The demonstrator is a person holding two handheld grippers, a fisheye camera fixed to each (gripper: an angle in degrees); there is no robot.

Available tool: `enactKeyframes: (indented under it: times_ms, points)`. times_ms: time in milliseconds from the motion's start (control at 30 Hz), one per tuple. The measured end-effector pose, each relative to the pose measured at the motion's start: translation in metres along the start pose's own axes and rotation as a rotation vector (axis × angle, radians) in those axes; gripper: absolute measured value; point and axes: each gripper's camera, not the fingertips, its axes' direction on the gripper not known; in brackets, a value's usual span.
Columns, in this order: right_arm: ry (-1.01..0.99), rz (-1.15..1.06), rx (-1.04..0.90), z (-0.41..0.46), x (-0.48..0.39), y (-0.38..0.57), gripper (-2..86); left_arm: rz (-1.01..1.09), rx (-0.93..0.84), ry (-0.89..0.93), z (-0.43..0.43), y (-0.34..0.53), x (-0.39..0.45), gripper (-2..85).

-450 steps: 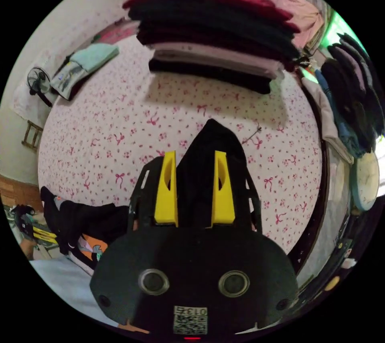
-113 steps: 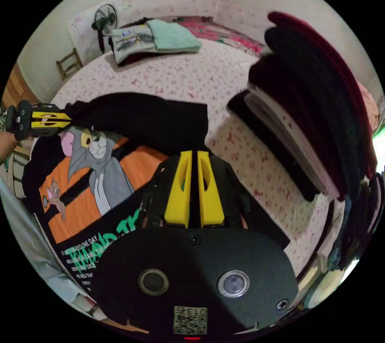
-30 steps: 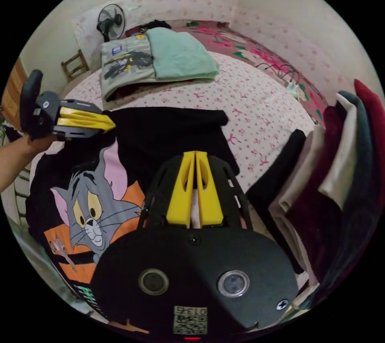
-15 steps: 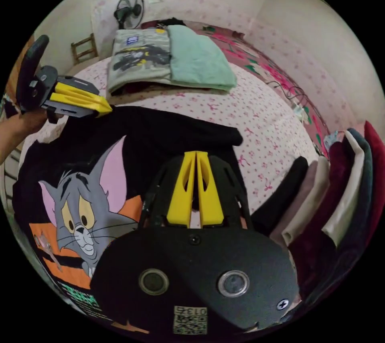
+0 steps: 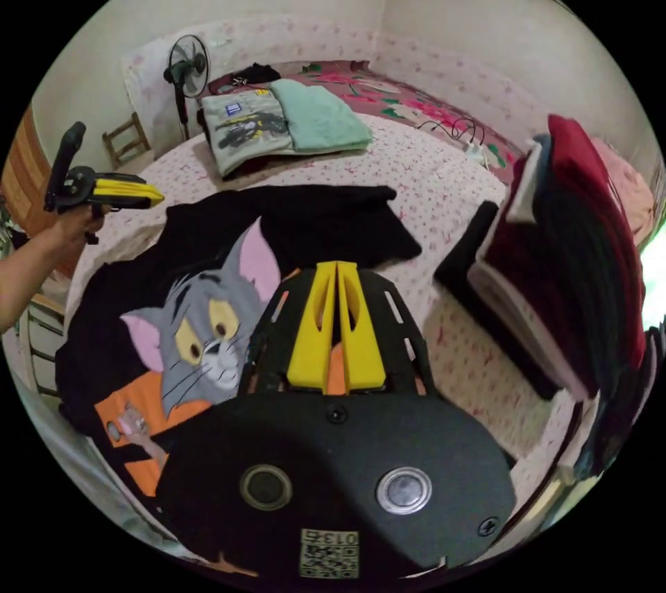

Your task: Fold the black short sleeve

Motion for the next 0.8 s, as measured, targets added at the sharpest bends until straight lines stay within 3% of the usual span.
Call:
enactKeyframes:
  times_ms: [233,333,400,533,667,800]
  points:
    - [0.11,0.19,-0.214,-0.059,-0.012,0.125,-0.2,0.119,-0.162,-0.17,0.022,0.007,0.037,-0.3]
    - [0.146,0.277,-0.282,-0.08,-0.008,0.163,-0.2,0.021,-0.162,-0.066,0.01,0.018,0.005,-0.2]
    - [0.137,0.303,-0.295,-0.092,-0.008,0.178,-0.2,-0.107,-0.19,-0.12,-0.004,0.023,-0.018,0.0]
    - [0.141,0.315,-0.286,-0.119,-0.016,0.193,-0.2,-0.161,-0.112,-0.024,-0.045,0.037,-0.029,1.0]
    - [0.138,0.368,-0.286,-0.136,-0.022,0.208,-0.2,-0.158,-0.153,-0.032,-0.064,0.065,-0.009,8.3]
    - [0.141,0.388,-0.299,-0.154,-0.03,0.224,-0.1,-0.352,-0.189,-0.017,-0.068,0.089,-0.024,10.1]
